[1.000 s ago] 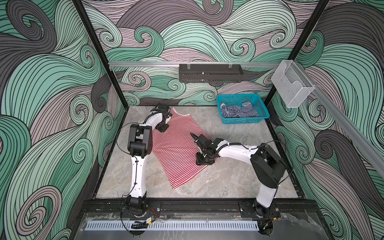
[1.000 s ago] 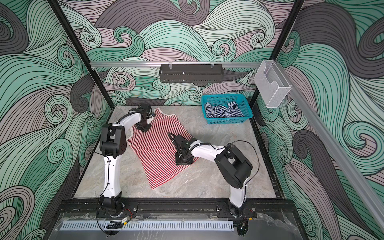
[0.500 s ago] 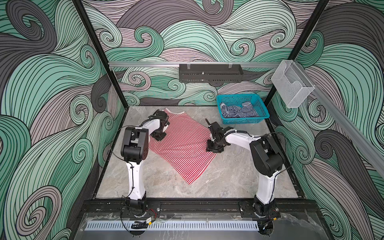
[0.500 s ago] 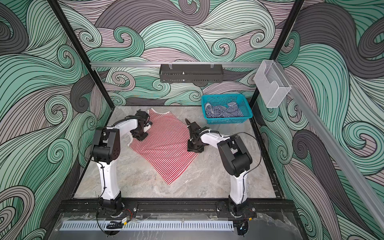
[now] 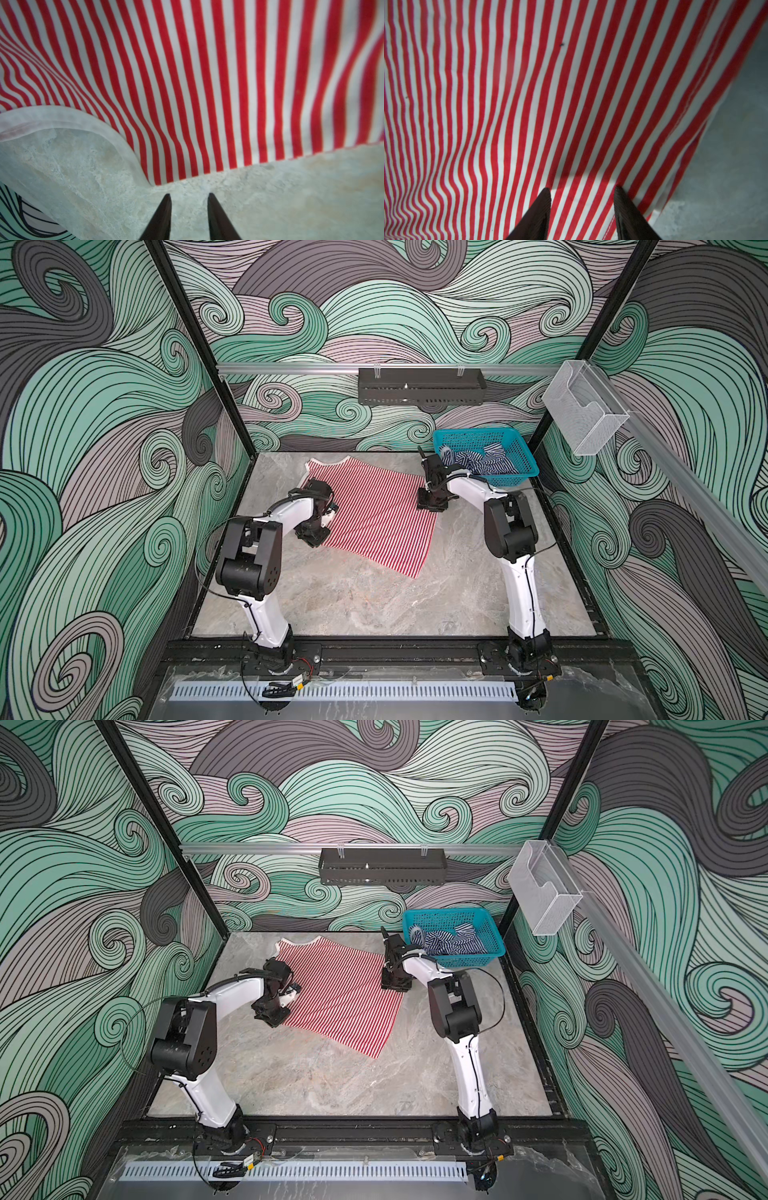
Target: Fold and stack the tank tops
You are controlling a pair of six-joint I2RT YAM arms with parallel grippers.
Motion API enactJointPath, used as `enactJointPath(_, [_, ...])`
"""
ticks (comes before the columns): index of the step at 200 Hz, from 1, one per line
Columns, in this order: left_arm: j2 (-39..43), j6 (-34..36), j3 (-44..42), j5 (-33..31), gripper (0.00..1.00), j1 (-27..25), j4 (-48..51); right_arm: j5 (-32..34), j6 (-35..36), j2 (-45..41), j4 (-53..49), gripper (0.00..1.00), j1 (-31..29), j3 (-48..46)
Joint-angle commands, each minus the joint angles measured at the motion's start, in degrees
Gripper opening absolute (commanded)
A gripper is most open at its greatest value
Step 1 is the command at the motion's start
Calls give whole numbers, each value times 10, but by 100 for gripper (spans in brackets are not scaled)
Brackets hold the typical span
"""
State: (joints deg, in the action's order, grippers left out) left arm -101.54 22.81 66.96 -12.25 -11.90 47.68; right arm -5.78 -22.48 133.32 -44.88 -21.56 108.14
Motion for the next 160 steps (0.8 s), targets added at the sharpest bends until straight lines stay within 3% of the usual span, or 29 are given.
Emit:
enactJointPath(1, [41,-8,-16,38,34,-18,47,25,20,36,-64,51,4,40])
enactJointPath(25, [71,-16,-14,28,34,-22,34,30,21,2,-75,51,2,43])
enactJointPath(55, [59,-16,30,-34,36,-19,-24,6,-7,-89,-22,51,-26,-53])
enactJointPath(127, [-189,1,229,-122,34,24,-96,-42,-134,-197,132,51,-172,-279])
enactJointPath(160, [-215,4,243,-123,34,33,-92,-46,-160,-199,155,51,-200,-330])
